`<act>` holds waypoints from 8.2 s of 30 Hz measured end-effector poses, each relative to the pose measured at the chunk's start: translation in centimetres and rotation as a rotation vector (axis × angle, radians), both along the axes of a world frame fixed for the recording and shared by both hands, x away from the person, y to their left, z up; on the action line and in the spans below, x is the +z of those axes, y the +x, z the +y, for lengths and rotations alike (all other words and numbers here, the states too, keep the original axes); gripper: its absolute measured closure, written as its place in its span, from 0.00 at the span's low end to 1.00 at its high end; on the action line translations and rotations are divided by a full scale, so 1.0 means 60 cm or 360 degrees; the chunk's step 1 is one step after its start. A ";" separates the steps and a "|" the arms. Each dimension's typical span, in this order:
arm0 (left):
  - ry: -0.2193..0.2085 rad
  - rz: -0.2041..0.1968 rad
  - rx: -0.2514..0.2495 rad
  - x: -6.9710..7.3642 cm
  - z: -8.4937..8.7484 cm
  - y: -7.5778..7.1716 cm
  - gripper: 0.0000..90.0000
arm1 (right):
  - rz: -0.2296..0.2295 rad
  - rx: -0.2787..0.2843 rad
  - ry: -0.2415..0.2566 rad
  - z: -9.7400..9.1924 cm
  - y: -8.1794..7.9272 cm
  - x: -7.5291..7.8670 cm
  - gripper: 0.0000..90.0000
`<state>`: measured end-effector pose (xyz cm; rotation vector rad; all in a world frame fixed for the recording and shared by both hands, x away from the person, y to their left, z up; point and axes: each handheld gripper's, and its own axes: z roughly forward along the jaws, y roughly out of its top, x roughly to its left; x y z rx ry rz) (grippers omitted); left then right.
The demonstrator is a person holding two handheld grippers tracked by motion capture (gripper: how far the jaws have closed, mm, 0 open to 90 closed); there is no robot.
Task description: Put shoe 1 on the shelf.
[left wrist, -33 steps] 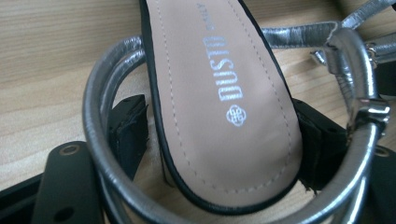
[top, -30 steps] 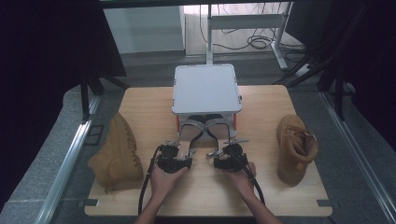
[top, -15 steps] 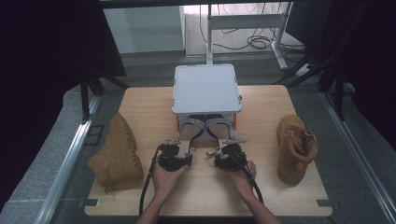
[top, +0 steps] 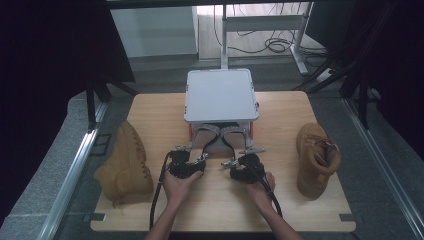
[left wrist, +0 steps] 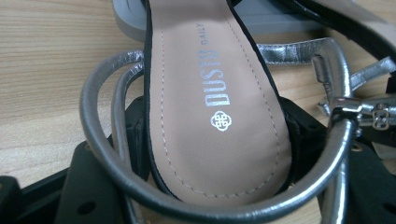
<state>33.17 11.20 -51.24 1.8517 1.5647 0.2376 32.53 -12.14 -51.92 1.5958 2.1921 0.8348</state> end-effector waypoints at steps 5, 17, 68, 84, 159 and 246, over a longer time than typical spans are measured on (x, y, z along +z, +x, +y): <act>-0.0025 0.0011 0.0016 0.003 0.001 0.005 0.42 | -0.0004 -0.0004 -0.0006 0.000 0.000 0.000 0.39; -0.0071 0.0002 0.0075 0.006 0.000 0.018 0.43 | -0.0004 -0.0005 -0.0003 0.000 0.000 0.000 0.39; -0.0137 -0.0142 0.0396 0.003 -0.048 0.121 0.43 | 0.0003 0.0004 0.0028 -0.004 0.001 0.000 0.39; -0.0044 -0.0150 0.0330 -0.011 -0.062 0.121 0.33 | -0.0001 0.0003 0.0026 -0.005 0.000 -0.001 0.39; -0.0049 -0.0166 0.0249 0.006 -0.049 0.108 0.40 | -0.0300 -0.0344 0.0231 -0.007 0.063 0.021 0.43; -0.0107 -0.0241 -0.0006 -0.019 0.006 0.047 0.99 | -0.0287 0.0033 0.0392 -0.053 0.058 -0.002 0.98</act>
